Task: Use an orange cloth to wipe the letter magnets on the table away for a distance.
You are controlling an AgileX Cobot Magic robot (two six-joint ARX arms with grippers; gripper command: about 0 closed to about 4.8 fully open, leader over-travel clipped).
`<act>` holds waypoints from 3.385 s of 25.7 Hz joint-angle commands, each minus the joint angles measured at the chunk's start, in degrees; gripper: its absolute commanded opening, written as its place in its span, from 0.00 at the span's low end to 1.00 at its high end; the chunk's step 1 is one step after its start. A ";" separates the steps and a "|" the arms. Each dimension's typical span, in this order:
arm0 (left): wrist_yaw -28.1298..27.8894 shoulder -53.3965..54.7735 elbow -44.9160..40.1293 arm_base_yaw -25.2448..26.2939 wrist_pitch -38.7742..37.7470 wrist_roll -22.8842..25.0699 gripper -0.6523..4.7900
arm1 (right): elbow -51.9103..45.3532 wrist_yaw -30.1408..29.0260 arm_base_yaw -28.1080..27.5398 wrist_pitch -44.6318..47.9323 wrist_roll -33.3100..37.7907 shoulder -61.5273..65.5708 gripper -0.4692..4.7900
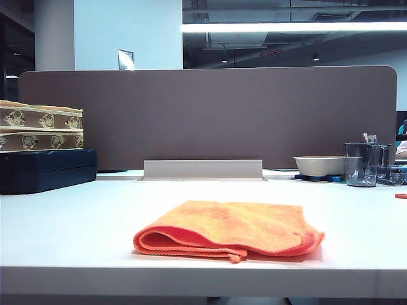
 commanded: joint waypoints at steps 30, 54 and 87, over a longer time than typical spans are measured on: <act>-0.04 0.02 -0.09 0.02 -0.46 -0.15 0.11 | -0.39 -33.09 -31.54 13.07 5.75 -0.20 0.08; -0.04 0.02 -0.09 0.02 -0.46 -0.15 0.11 | -0.39 -28.17 -35.30 12.79 10.75 -0.20 0.08; -5.18 -1.49 -0.09 1.03 1.29 -0.17 0.11 | -0.39 -28.15 -35.26 12.09 10.73 -0.17 0.08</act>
